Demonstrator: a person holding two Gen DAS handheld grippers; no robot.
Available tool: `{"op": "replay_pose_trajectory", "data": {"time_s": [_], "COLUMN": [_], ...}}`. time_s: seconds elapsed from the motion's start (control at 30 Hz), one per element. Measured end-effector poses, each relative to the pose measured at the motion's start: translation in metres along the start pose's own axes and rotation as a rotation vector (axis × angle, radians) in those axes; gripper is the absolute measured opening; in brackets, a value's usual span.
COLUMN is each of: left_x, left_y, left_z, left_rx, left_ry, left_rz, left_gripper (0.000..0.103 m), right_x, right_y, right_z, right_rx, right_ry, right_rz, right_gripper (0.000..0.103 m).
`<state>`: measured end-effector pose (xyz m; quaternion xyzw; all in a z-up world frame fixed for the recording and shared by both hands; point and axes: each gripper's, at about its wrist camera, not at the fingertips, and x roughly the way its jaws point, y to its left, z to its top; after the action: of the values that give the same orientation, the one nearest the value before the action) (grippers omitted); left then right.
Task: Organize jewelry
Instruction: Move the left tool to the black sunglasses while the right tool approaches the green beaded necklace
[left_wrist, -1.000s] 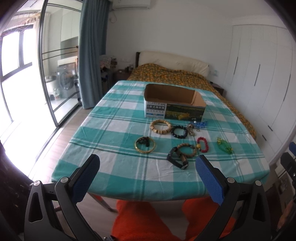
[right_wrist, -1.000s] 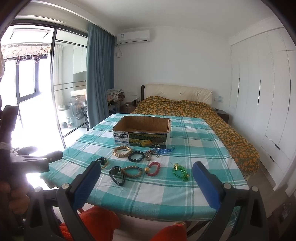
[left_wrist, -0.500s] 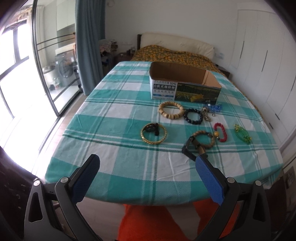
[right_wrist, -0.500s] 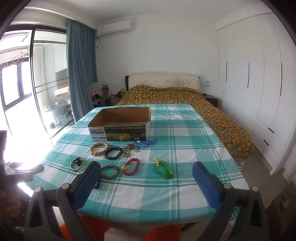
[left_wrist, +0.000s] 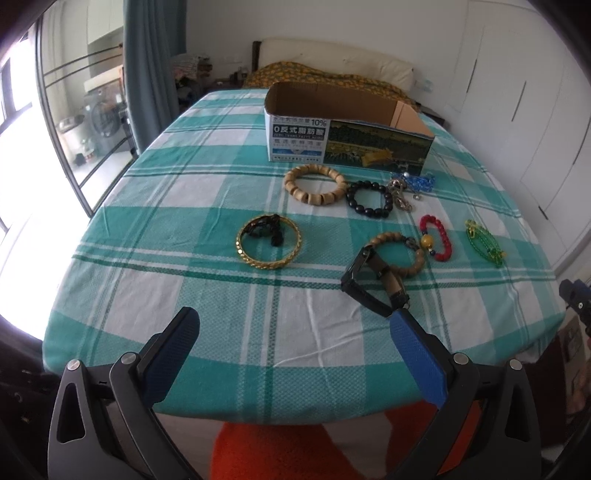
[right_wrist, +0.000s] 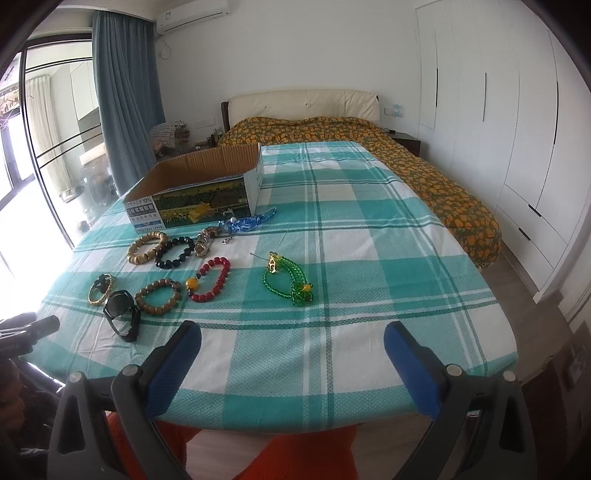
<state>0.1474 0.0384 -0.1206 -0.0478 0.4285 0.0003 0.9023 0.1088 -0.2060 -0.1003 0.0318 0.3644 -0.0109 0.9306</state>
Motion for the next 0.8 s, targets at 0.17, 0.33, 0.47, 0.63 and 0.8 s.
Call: {"op": "replay_pose_trajectory", "data": {"time_s": [0.17,0.33,0.47,0.63,0.8], "left_x": [0.026,0.059,0.071,0.063,0.06], "left_y": [-0.009,-0.018,-0.021,-0.022,-0.032], "left_z": [0.014,0.018,0.014,0.01,0.013], "left_rx": [-0.02,-0.019,-0.013,-0.004,0.05], "left_ry": [0.018,0.069,0.095,0.072,0.028], "left_rz": [-0.017,0.009,0.031,0.019,0.061], "left_gripper": [0.103,0.102,0.102,0.102,0.102], "right_x": [0.016,0.022,0.022,0.028,0.037], "right_y": [0.0,0.002,0.002,-0.006,-0.013], "right_z": [-0.006,-0.011,-0.011,-0.012,-0.015], "right_rx": [0.011,0.006,-0.001,0.002,0.024], "right_ry": [0.043,0.064,0.059,0.049,0.064], "right_rz": [0.014,0.027,0.026,0.014,0.004], "right_gripper": [0.101,0.101,0.101,0.101,0.101]}}
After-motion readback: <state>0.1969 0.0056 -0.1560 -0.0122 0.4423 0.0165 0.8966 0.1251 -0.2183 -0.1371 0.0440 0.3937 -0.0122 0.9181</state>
